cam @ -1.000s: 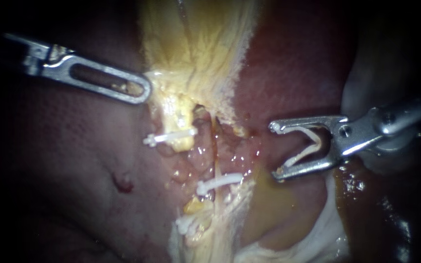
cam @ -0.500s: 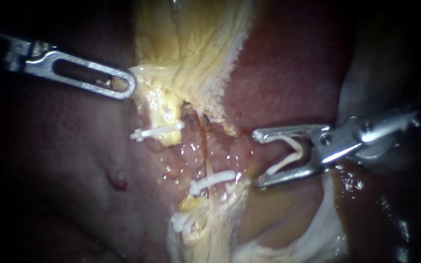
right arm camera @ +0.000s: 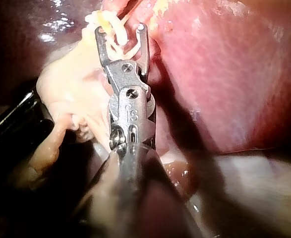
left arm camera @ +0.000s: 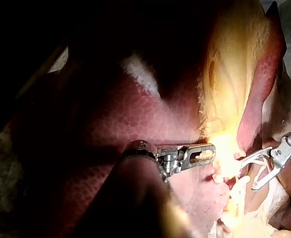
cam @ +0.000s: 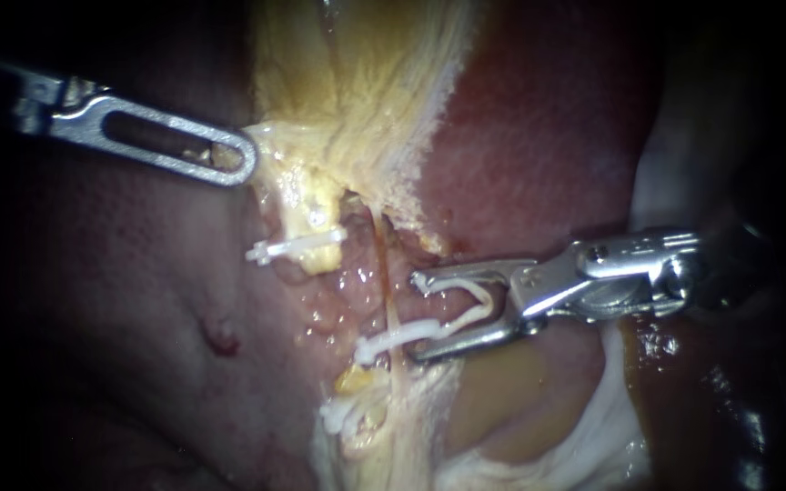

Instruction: Clipping second clip right tube

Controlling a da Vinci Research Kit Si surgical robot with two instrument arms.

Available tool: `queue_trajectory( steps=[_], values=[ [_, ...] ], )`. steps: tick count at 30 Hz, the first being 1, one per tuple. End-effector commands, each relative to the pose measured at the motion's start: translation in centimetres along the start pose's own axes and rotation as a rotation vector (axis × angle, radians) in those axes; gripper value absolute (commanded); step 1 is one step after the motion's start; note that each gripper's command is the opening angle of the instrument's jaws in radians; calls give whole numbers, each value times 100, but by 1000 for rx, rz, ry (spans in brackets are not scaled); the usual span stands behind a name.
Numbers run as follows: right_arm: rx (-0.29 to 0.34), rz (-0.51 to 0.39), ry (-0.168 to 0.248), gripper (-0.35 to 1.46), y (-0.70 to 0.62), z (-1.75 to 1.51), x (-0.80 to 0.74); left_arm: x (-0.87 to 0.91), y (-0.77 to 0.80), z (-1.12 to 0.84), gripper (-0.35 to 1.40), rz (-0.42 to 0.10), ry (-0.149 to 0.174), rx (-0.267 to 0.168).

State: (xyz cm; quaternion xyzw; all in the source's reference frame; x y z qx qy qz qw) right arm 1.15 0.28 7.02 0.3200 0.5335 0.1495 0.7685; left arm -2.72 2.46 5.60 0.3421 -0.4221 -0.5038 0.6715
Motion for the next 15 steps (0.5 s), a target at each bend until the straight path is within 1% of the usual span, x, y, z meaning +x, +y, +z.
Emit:
queue_trajectory(
  steps=[1, 5, 6, 9, 11, 15],
  values=[
    [5, 12, 5, 49, 3, 0, -3, 0, 0, 0, -35, 0, 0, 0],
    [33, 46, 35, 49, 10, 2, -9, 0, 0, 0, -35, 0, 0, 0],
    [39, 49, 37, 49, 10, 4, -10, 0, 0, 0, -35, 0, 0, 0],
    [63, 61, 41, 49, 11, 9, -11, 0, 0, 0, -35, 0, 0, -1],
    [83, 75, 61, 49, 11, 14, -11, 0, 0, 0, -35, 1, 0, -1],
    [112, 79, 60, 48, 13, 26, -13, 1, 0, 0, -35, 1, 0, -1]
  ],
)
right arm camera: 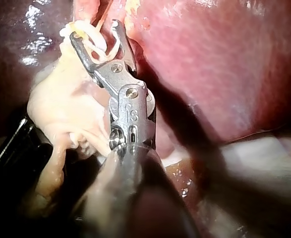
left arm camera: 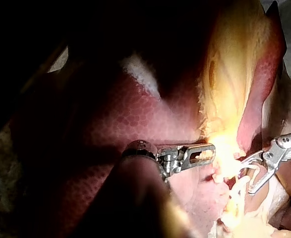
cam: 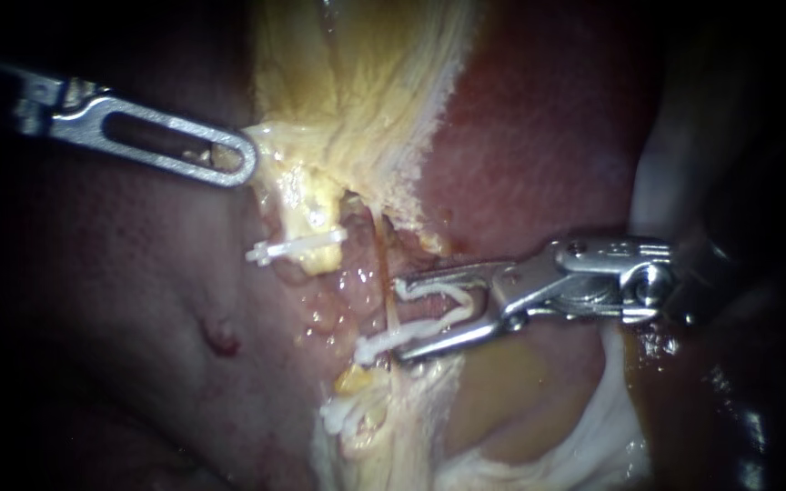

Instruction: Clipping second clip right tube

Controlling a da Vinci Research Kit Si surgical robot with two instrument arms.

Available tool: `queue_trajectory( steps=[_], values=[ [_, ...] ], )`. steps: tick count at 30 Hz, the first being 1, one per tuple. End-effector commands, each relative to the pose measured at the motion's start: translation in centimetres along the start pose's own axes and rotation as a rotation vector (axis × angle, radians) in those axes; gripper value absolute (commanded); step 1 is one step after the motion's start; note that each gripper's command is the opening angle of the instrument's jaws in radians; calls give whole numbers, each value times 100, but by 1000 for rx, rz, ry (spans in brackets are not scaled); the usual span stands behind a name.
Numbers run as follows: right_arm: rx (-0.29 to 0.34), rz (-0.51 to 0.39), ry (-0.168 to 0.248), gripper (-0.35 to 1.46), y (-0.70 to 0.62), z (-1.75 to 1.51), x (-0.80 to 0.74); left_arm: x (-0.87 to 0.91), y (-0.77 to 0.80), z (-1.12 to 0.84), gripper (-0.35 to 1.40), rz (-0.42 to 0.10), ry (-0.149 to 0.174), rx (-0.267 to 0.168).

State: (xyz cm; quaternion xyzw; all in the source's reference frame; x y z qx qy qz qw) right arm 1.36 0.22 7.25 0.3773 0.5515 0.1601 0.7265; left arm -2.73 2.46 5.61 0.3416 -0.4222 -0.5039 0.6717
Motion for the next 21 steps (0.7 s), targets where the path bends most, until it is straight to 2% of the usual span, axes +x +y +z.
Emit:
queue_trajectory(
  steps=[1, 4, 9, 13, 18, 21],
  values=[
    [3, 3, 0, 48, 0, 4, -1, 0, 0, 0, -35, 0, 0, 0],
    [22, 20, 15, 48, 3, 13, -4, 0, 0, 0, -35, 0, 0, 0],
    [30, 27, 18, 48, 6, 26, -5, 0, 0, 0, -35, 0, 0, 0],
    [34, 32, 32, 48, 7, 29, -5, 0, 0, 1, -35, 0, 0, 0],
    [47, 59, 70, 49, 5, 28, -3, 0, 1, 1, -35, 0, 0, 0],
    [55, 58, 71, 49, 3, 28, -2, 0, 2, 0, -35, 0, 0, 0]
  ],
)
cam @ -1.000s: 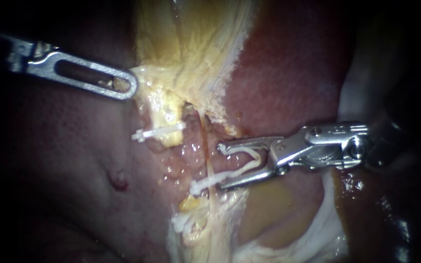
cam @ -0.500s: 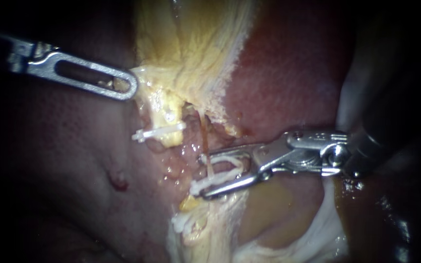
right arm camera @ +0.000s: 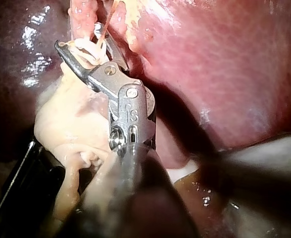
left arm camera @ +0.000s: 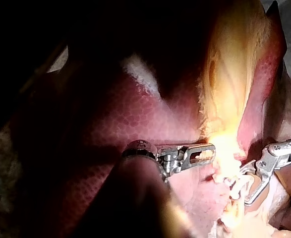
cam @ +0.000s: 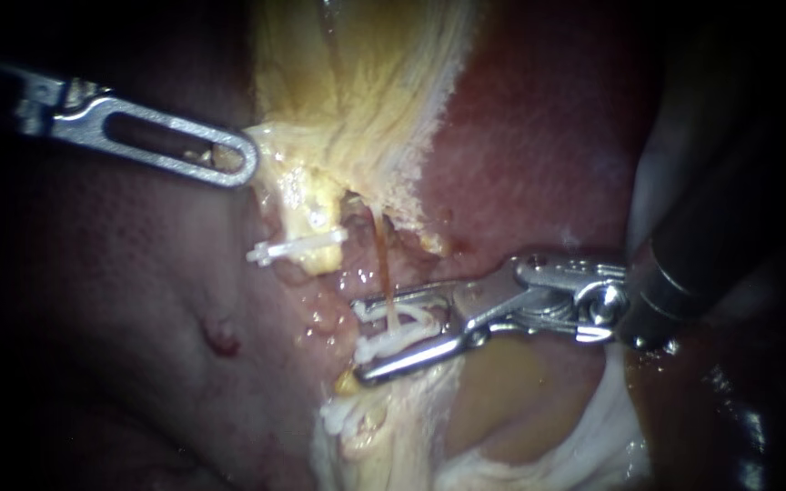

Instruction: Clipping second clip right tube

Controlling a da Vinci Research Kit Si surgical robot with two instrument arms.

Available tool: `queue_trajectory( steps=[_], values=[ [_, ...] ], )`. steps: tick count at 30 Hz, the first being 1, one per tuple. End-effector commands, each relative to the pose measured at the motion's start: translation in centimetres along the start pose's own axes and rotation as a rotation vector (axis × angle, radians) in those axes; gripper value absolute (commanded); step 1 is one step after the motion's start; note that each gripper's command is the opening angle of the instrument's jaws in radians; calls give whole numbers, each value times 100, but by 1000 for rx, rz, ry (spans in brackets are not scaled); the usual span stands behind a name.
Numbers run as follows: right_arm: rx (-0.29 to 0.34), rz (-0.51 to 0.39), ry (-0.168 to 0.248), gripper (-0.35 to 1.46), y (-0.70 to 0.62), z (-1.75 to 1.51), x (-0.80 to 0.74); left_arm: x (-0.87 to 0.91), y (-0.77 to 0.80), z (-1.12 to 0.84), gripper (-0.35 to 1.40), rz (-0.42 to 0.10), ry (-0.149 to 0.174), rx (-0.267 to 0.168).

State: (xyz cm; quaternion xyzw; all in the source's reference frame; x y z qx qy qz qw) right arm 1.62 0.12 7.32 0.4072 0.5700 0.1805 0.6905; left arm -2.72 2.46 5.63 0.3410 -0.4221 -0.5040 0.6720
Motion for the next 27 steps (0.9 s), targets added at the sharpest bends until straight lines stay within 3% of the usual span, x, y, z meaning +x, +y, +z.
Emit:
queue_trajectory(
  steps=[1, 21, 27],
  values=[
    [2, 4, -2, 49, -1, -1, 1, 0, 0, 0, -35, 0, 0, 1],
    [97, 25, 62, 48, -29, 7, 15, 0, 1, -1, -35, 0, 1, 1],
    [119, 25, 72, 48, -43, 10, 24, 0, 1, -1, -35, 0, 1, 1]
  ],
)
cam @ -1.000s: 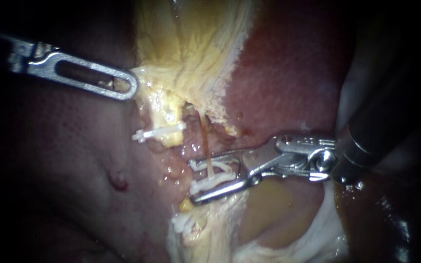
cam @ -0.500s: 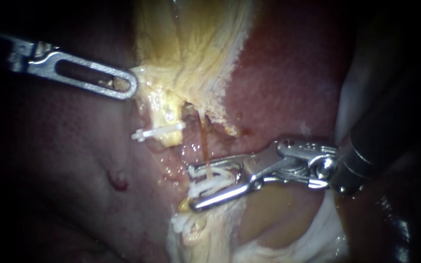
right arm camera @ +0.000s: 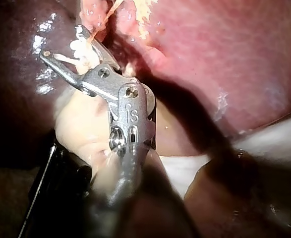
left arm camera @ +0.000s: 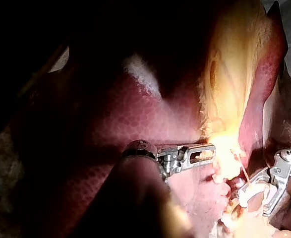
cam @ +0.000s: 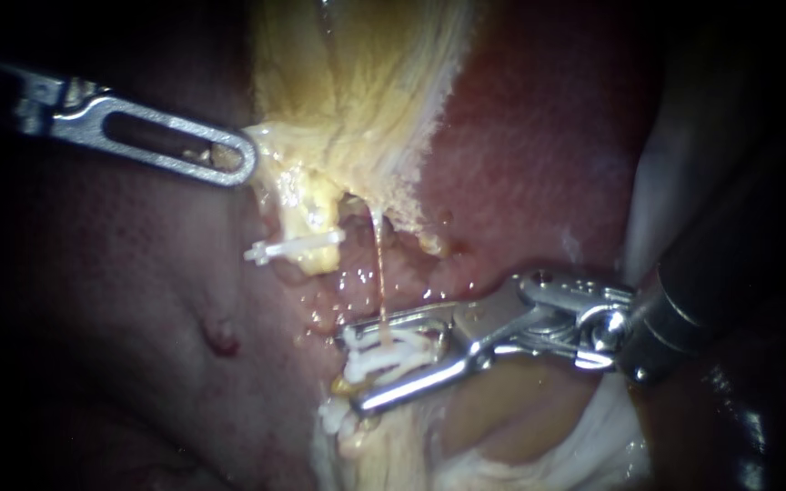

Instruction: Clipping second clip right tube

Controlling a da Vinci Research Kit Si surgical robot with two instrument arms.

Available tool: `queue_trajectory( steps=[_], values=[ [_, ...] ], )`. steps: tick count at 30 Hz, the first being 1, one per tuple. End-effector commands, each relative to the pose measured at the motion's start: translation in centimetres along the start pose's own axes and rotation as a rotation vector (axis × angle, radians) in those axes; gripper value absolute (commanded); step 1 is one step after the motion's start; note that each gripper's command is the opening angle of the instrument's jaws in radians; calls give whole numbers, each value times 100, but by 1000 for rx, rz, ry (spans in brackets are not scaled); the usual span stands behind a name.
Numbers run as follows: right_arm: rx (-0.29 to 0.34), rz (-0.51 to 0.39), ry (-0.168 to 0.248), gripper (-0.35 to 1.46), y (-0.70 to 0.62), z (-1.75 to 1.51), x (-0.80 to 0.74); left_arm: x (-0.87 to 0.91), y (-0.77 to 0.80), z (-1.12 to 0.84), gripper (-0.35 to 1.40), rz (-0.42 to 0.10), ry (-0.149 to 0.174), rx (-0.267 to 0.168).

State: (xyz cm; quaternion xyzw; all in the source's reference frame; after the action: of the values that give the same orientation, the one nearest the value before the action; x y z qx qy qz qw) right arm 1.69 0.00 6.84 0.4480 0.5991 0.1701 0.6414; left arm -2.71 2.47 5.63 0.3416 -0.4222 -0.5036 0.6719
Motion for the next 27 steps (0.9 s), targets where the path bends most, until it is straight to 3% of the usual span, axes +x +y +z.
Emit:
queue_trajectory(
  steps=[1, 7, 17, 27],
  values=[
    [3, -1, 1, 48, -2, 1, 2, 0, 0, 0, -35, 0, 0, 0],
    [13, 0, 15, 48, -10, 3, 8, 0, 1, 0, -35, 0, 0, 0],
    [14, 0, 14, 43, -8, 0, 7, 0, 2, 0, -35, 1, 0, 0],
    [19, 11, 16, 1, -6, -11, 2, 1, 4, 2, -35, 1, -1, -1]
  ],
)
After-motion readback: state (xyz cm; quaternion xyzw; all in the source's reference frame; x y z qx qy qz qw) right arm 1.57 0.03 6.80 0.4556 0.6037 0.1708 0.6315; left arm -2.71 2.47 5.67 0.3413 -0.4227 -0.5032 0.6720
